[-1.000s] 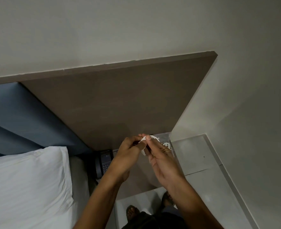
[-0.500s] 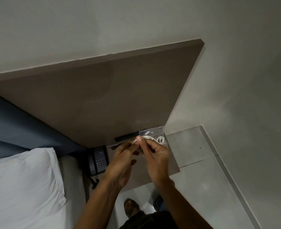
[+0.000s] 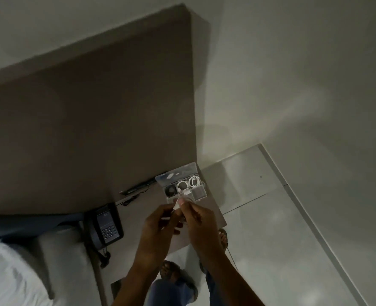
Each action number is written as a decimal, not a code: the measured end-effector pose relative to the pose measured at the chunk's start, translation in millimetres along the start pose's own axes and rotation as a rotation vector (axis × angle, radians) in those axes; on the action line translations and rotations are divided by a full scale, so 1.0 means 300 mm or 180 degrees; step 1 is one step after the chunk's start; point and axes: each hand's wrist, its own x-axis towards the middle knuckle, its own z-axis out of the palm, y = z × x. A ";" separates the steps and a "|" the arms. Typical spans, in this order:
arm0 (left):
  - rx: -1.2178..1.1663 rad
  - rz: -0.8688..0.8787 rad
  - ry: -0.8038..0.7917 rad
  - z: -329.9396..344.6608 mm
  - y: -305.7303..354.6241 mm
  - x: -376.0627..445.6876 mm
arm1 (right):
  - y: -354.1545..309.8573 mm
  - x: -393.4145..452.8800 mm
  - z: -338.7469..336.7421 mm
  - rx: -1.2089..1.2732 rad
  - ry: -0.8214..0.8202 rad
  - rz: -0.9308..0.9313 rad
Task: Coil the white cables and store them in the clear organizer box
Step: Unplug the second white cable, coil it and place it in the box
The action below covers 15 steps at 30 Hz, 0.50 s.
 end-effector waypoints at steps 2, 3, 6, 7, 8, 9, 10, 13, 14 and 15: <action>0.0113 -0.0139 0.0014 0.056 -0.060 0.085 | 0.071 0.075 -0.031 -0.0029 0.0020 0.0157; 0.0206 -0.0201 0.0056 0.089 -0.102 0.133 | 0.120 0.115 -0.043 -0.0013 0.0031 0.0271; 0.0411 -0.0296 0.0161 0.189 -0.233 0.286 | 0.278 0.237 -0.057 0.0168 0.0007 0.0522; 0.0434 -0.0300 0.0176 0.226 -0.284 0.346 | 0.340 0.283 -0.055 0.0206 0.0006 0.0550; 0.0408 -0.0321 0.0193 0.260 -0.336 0.407 | 0.404 0.330 -0.048 0.0185 0.0025 0.0546; 0.0310 -0.0376 0.0207 0.293 -0.388 0.467 | 0.469 0.375 -0.040 0.0127 0.0051 0.0518; 0.0152 -0.0467 0.0215 0.322 -0.441 0.529 | 0.535 0.423 -0.032 0.0044 0.0078 0.0478; -0.0311 -0.0686 0.0177 0.391 -0.602 0.689 | 0.716 0.557 -0.027 -0.0480 -0.0015 0.0280; -0.0480 -0.0753 0.0160 0.412 -0.657 0.737 | 0.774 0.600 -0.033 -0.0664 -0.0081 0.0187; -0.0675 -0.0829 0.0155 0.431 -0.709 0.781 | 0.829 0.642 -0.042 -0.0771 -0.0117 0.0110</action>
